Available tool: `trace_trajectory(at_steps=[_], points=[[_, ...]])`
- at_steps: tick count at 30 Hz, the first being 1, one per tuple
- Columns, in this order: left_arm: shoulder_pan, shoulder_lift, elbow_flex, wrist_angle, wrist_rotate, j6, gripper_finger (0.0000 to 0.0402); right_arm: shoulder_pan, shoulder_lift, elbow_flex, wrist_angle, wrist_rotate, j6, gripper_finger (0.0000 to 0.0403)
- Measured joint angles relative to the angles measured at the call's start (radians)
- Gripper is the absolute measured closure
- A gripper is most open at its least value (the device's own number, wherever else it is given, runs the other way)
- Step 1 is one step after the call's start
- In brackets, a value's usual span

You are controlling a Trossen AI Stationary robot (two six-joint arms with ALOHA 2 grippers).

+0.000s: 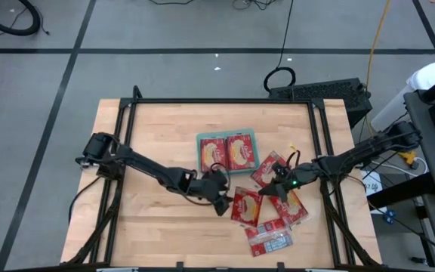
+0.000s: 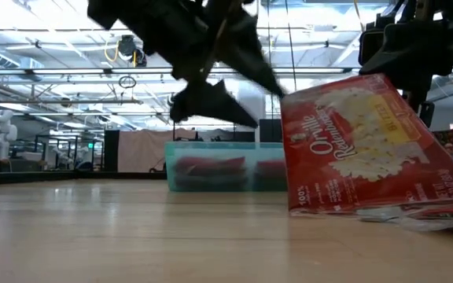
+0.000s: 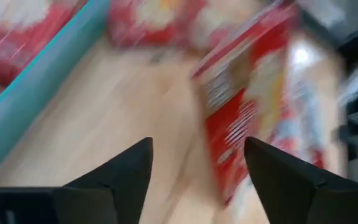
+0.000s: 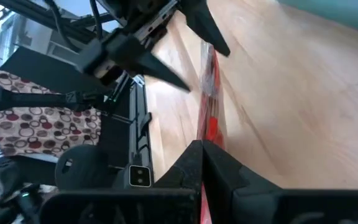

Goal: Sort popcorn bags into baskets
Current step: Put the red popcorn bag into the green bin

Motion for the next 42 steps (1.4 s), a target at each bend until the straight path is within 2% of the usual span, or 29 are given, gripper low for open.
trace_trajectory(at_steps=[3,7,13,15,17,22,23,25,28,33,35,42], points=[[-0.005,0.02,-0.097,0.213,-0.019,0.025,0.0129,0.0,0.0,0.0,0.003,-0.003,-0.002,0.0403],[0.006,0.058,-0.177,0.449,-0.006,0.073,0.0137,0.0,0.0,0.0,0.007,-0.003,-0.002,0.0403],[0.033,0.155,-0.183,0.673,0.139,0.109,0.0192,0.0,0.0,0.0,0.011,-0.003,0.002,0.0403],[0.038,0.183,-0.157,0.755,0.172,0.123,0.0216,0.0,0.0,0.0,0.009,-0.003,0.004,0.0403],[0.04,0.203,-0.132,0.761,0.178,0.15,0.0246,0.0,0.0,0.0,0.011,-0.003,0.005,0.0403],[0.047,0.192,-0.127,0.713,0.187,0.174,0.0367,-0.021,-0.005,0.0,-0.001,-0.019,0.096,0.0403],[0.051,0.172,-0.126,0.686,0.207,0.167,0.038,-0.026,-0.005,0.007,-0.015,-0.032,0.11,0.0403],[0.057,0.141,-0.126,0.637,0.233,0.151,0.0381,-0.037,-0.014,0.042,-0.074,-0.059,0.13,0.0403],[0.061,0.047,-0.125,0.49,0.253,0.192,0.0373,-0.057,-0.018,0.147,-0.251,-0.108,0.109,0.0403],[0.083,-0.148,-0.123,0.19,0.265,0.259,0.0384,-0.119,0.016,0.449,-0.727,-0.186,-0.019,0.0401],[0.096,-0.221,-0.122,0.088,0.266,0.286,0.0384,-0.149,0.053,0.58,-0.855,-0.185,-0.097,0.0394],[0.148,-0.382,-0.123,-0.161,0.284,0.384,0.0374,-0.237,0.268,0.943,-1.059,-0.19,-0.365,0.0333]])
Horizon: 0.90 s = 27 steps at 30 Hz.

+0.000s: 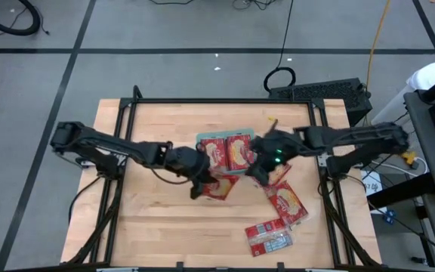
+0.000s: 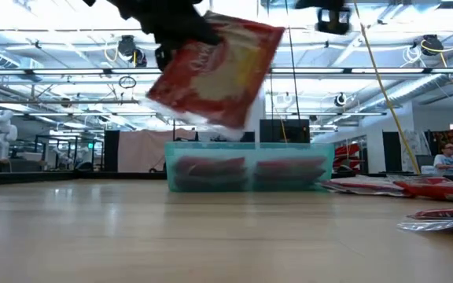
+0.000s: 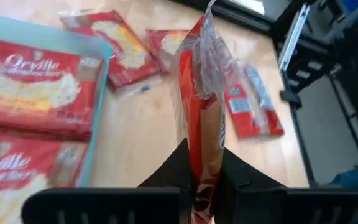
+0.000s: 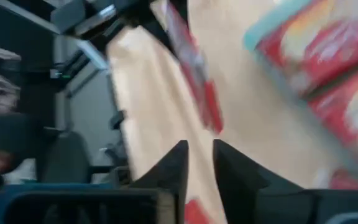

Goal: Sort popcorn bags into baskets
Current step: Put the red popcorn bag into the green bin

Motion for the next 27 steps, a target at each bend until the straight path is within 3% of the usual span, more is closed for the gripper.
trace_trajectory(at_steps=[8,14,21,27], points=[[0.038,-0.081,-0.001,-0.154,0.104,0.084,0.0384,-0.07,0.27,0.262,-0.019,-0.025,-0.29,0.0252],[0.055,-0.105,-0.001,-0.192,0.106,0.14,0.0373,-0.089,0.363,0.327,-0.002,-0.073,-0.397,0.0212],[0.098,-0.118,-0.001,-0.205,0.117,0.158,0.0384,-0.076,0.408,0.325,0.011,-0.095,-0.414,0.021],[0.107,-0.117,-0.001,-0.206,0.146,0.185,0.0371,-0.08,0.443,0.323,0.038,-0.074,-0.415,0.0251]])
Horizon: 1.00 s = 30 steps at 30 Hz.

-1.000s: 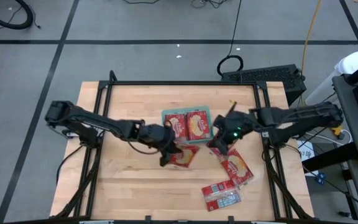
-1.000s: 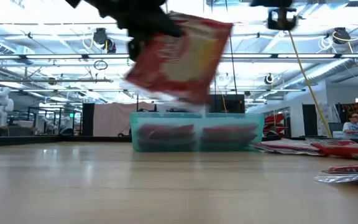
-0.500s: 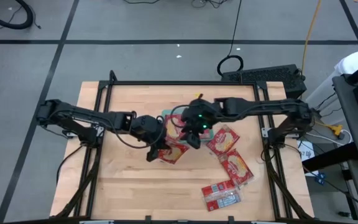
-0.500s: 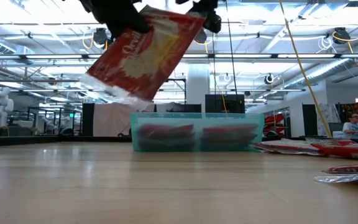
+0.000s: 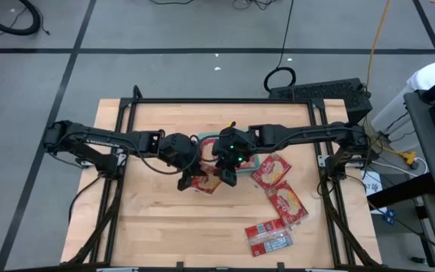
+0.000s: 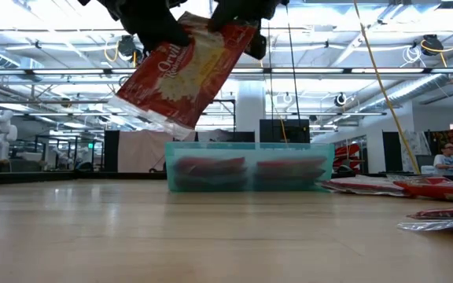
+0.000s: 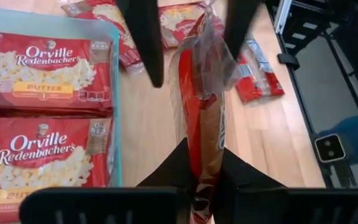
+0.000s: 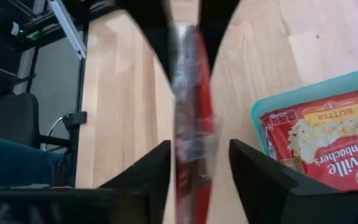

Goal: Sort popcorn bags into baskets
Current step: Put the red popcorn bag into the green bin

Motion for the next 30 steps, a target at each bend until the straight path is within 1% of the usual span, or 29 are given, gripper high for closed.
trace_trajectory(at_steps=[3,6,8,9,11,15,18,20,22,24,28,30], points=[[0.0,0.0,0.0,-0.002,0.0,0.029,0.0367,-0.006,0.015,0.0,0.0,-0.006,0.0,0.0295],[0.009,0.001,0.0,-0.005,-0.003,0.03,0.0368,-0.008,0.019,0.0,0.003,-0.006,0.001,0.0347],[0.017,-0.004,0.0,-0.007,-0.032,0.004,0.0365,-0.01,0.018,0.0,0.004,-0.001,-0.001,0.0382],[0.016,-0.01,0.0,-0.011,-0.062,-0.013,0.0359,-0.013,0.017,0.0,0.004,0.002,-0.003,0.039],[0.01,-0.024,0.0,-0.006,-0.122,-0.017,0.0335,-0.021,0.011,0.0,-0.015,0.004,0.002,0.0391],[-0.004,-0.07,0.0,-0.003,-0.246,-0.089,0.026,-0.042,-0.022,-0.002,-0.09,0.004,0.026,0.0385],[-0.008,-0.111,0.0,-0.041,-0.307,-0.183,0.0207,-0.063,-0.061,-0.002,-0.152,0.003,0.04,0.0394],[-0.008,-0.147,0.0,-0.072,-0.342,-0.277,0.0181,-0.08,-0.091,-0.002,-0.182,0.003,0.052,0.0397],[-0.008,-0.178,0.0,-0.116,-0.375,-0.381,0.0165,-0.096,-0.129,-0.002,-0.214,0.003,0.063,0.0396],[-0.008,-0.205,0.001,-0.152,-0.4,-0.461,0.0159,-0.112,-0.171,-0.002,-0.236,0.002,0.077,0.0391],[-0.022,-0.236,0.001,-0.182,-0.441,-0.571,0.0156,-0.147,-0.257,-0.002,-0.271,0.007,0.104,0.0389],[-0.027,-0.237,0.001,-0.174,-0.457,-0.615,0.0156,-0.161,-0.303,-0.002,-0.264,0.034,0.121,0.039]])
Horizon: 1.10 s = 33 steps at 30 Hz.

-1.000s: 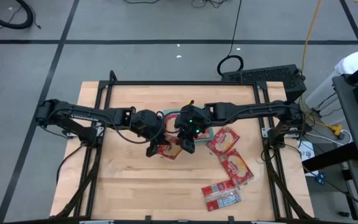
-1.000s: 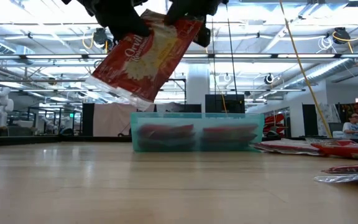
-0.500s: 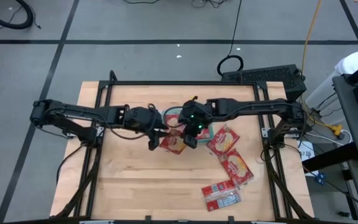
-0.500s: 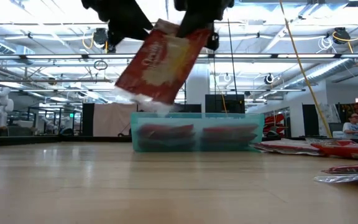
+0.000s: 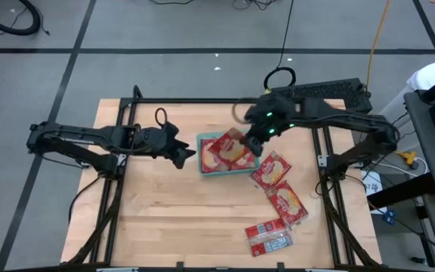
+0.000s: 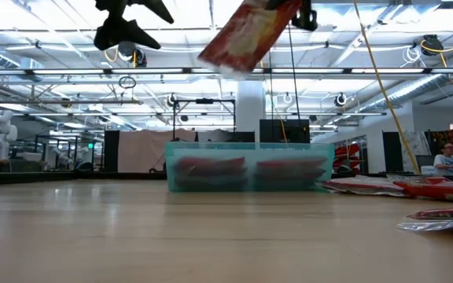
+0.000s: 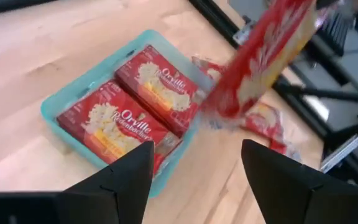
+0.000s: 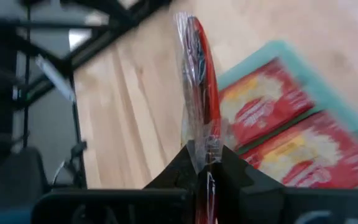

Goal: Sort popcorn bags into baskets
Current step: Put the red popcorn bag into the green bin

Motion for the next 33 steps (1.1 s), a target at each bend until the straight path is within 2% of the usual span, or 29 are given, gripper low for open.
trace_trajectory(at_steps=[5,7,11,17,20,23,25,28,33], points=[[-0.034,0.004,0.0,0.104,-0.101,-0.045,0.0156,-0.007,-0.119,-0.039,0.057,0.102,0.057,0.0391],[-0.046,0.016,-0.005,0.217,-0.138,0.006,0.0156,-0.007,-0.167,-0.068,0.098,0.151,0.11,0.0391],[-0.043,0.043,-0.045,0.511,-0.141,0.091,0.0156,-0.005,-0.261,-0.134,0.271,0.282,0.169,0.0391],[-0.031,0.113,-0.164,0.984,-0.137,0.179,0.0156,-0.005,-0.342,-0.309,0.701,0.387,0.22,0.0391],[-0.005,0.158,-0.208,1.228,-0.137,0.197,0.0156,0.003,-0.343,-0.412,0.988,0.394,0.259,0.0391],[0.03,0.198,-0.224,1.428,-0.135,0.211,0.0156,0.029,-0.314,-0.496,1.245,0.463,0.289,0.0391],[0.056,0.205,-0.225,1.487,-0.102,0.235,0.0156,0.048,-0.286,-0.531,1.345,0.506,0.289,0.0391],[0.103,0.202,-0.225,1.518,-0.047,0.244,0.0156,0.072,-0.24,-0.547,1.402,0.567,0.289,0.0391],[0.19,0.204,-0.225,1.567,0.03,0.181,0.0156,0.091,-0.162,-0.546,1.494,0.571,0.286,0.0391]])
